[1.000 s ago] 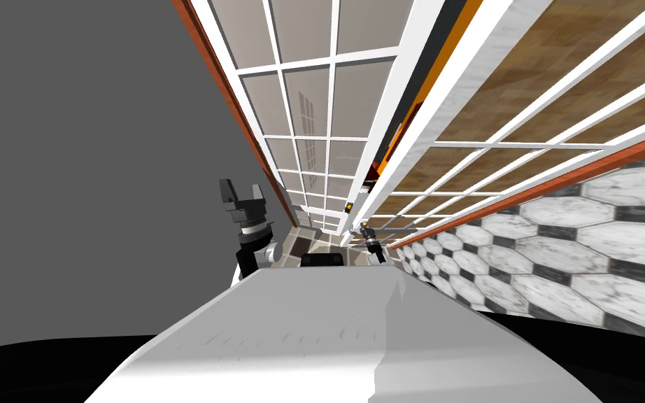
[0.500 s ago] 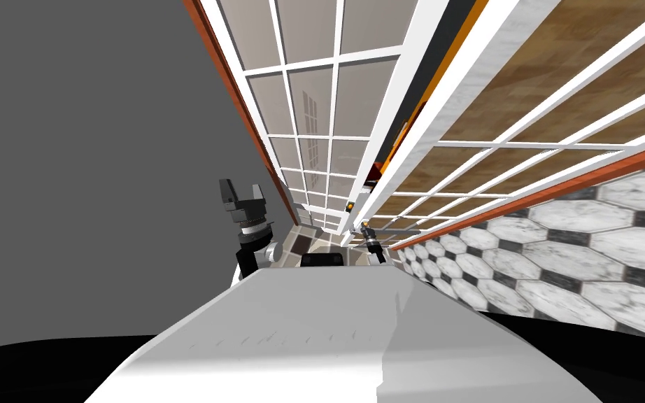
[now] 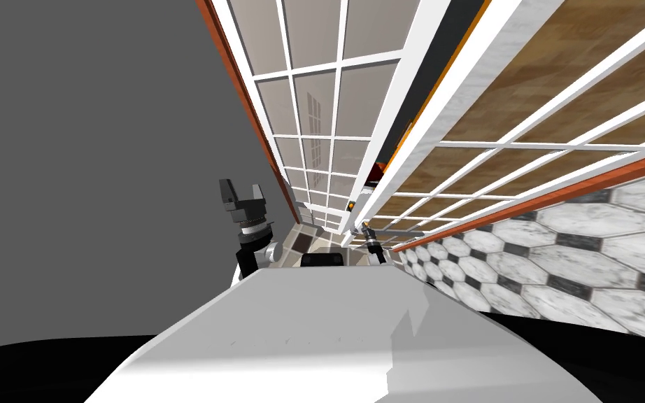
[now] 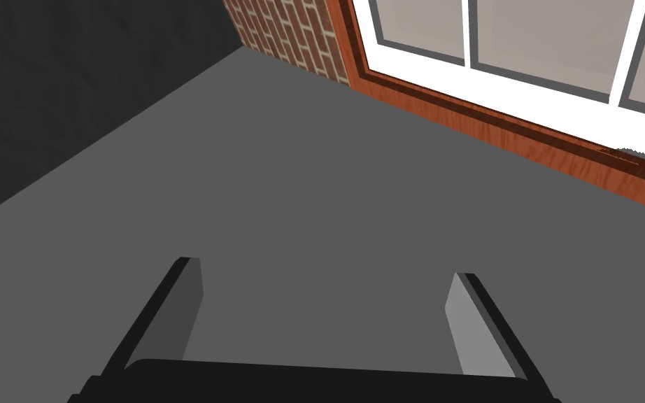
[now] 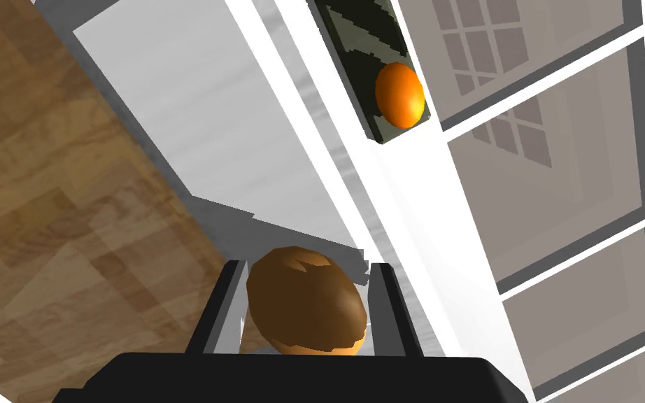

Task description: Pull the door open

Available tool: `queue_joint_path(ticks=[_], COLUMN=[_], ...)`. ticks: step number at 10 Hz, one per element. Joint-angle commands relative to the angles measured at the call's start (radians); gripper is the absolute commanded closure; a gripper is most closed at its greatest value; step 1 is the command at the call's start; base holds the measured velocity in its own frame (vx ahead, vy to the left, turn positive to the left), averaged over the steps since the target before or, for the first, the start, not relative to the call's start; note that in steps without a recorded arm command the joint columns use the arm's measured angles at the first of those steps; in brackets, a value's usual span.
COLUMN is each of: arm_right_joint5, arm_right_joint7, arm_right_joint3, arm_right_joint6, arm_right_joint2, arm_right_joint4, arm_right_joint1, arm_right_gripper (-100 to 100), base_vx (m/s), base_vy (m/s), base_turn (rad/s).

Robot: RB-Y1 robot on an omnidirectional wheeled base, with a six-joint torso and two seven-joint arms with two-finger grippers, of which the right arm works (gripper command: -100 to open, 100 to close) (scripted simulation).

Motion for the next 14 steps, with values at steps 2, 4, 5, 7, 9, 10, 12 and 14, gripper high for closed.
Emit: queue_joint_path(ticks=[2, 4, 5, 7, 9, 10, 12, 14], arm_right_joint5=[-0.019, -0.040, -0.040, -0.060, -0.072, -0.083, -0.095, -0.106], arm_right_joint7=[-0.060, -0.119, -0.126, -0.187, -0.231, -0.256, -0.305, -0.346], arm_right_joint3=[0.003, 0.010, 0.010, 0.018, 0.022, 0.026, 0.030, 0.034], arm_right_joint6=[0.009, 0.010, 0.010, 0.012, 0.013, 0.014, 0.014, 0.015], arm_right_joint2=[-0.003, -0.004, -0.004, -0.005, -0.005, -0.006, -0.006, -0.007], arm_right_joint4=[-0.018, -0.021, -0.021, -0.024, -0.026, -0.028, -0.029, -0.031], arm_right_joint1=[0.011, 0.013, 0.013, 0.015, 0.016, 0.017, 0.018, 0.019], arm_right_gripper=[100, 100, 100, 100, 100, 100, 100, 100], base_vx=[-0.039, -0.031, -0.029, -0.030, -0.024, -0.037, -0.032, -0.035], base_vy=[-0.019, -0.013, -0.018, -0.017, -0.016, -0.029, -0.016, -0.017], base_turn=[0.052, 0.061, 0.031, 0.064, 0.044, 0.071, 0.048, 0.054])
